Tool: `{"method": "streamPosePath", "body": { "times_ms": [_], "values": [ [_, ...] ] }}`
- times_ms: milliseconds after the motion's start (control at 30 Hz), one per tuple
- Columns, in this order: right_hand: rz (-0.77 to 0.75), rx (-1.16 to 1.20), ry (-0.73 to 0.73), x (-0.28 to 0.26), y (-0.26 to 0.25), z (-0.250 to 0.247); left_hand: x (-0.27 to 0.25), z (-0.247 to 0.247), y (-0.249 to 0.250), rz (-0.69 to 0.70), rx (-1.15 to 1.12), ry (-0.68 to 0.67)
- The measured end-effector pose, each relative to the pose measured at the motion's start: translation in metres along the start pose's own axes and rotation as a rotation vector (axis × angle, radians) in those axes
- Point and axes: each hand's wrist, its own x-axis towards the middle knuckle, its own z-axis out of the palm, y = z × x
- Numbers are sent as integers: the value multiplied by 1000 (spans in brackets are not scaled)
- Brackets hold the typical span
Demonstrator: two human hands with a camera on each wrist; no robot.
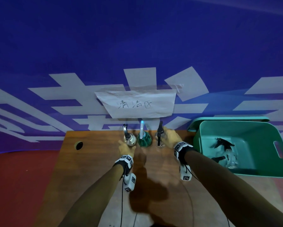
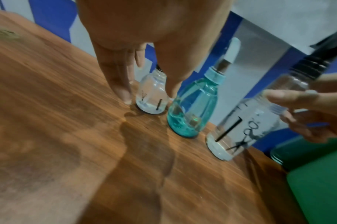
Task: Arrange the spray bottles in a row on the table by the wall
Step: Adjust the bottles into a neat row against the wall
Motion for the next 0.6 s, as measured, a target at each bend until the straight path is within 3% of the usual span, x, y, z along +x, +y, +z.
{"method": "streamPosePath", "body": {
  "times_ms": [167, 367, 600],
  "values": [
    [27, 30, 21, 1, 6, 7, 26, -11, -4, 11, -103, -77],
    [-45, 125, 98, 0, 11, 17, 41, 7, -2, 22, -104, -220],
    [-53, 140, 100, 9, 11, 22, 46, 26, 8, 59, -100, -168]
  ]
}}
